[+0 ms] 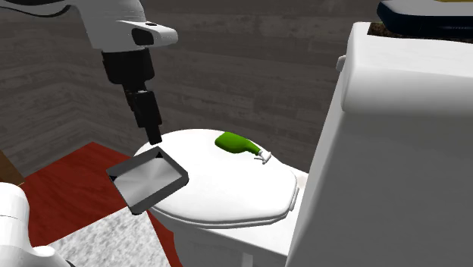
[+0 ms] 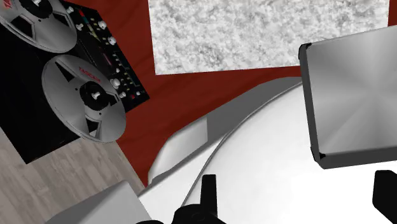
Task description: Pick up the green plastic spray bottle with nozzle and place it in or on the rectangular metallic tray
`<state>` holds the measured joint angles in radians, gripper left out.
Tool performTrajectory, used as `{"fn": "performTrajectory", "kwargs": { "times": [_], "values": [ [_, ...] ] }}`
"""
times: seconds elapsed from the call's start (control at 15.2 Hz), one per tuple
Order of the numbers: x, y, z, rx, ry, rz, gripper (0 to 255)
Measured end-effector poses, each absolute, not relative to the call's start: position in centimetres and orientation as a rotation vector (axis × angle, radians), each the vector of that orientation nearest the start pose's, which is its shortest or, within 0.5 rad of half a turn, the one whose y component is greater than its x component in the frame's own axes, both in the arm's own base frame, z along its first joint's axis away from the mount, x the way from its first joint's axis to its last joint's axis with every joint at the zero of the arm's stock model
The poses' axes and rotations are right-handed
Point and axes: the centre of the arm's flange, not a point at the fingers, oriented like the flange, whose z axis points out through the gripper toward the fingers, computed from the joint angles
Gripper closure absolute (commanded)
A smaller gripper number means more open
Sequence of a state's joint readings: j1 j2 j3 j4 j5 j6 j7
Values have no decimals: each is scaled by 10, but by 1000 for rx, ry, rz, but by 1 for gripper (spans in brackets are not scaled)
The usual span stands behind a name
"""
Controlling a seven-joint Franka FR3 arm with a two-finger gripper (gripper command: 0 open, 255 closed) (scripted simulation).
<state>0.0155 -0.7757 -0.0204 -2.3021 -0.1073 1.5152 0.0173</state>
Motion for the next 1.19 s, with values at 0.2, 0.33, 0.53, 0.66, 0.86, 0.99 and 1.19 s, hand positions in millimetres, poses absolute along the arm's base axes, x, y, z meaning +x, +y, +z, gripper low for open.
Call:
{"fn": "performTrajectory", "kwargs": {
  "times": [0.2, 0.33, 0.53, 0.66, 0.86, 0.99, 1.19],
  "values": [
    [314, -5, 598, -3235, 83, 11, 0],
    [326, 8, 585, -3233, 159, 1, 0],
    [352, 29, 560, -3226, 283, -16, 0],
    [369, 45, 547, -3219, 366, -28, 0],
    [394, 61, 527, -3203, 494, -47, 0],
    [414, 67, 515, -3190, 578, -60, 0],
    [443, 86, 494, -3166, 702, -78, 0]
  ]
}}
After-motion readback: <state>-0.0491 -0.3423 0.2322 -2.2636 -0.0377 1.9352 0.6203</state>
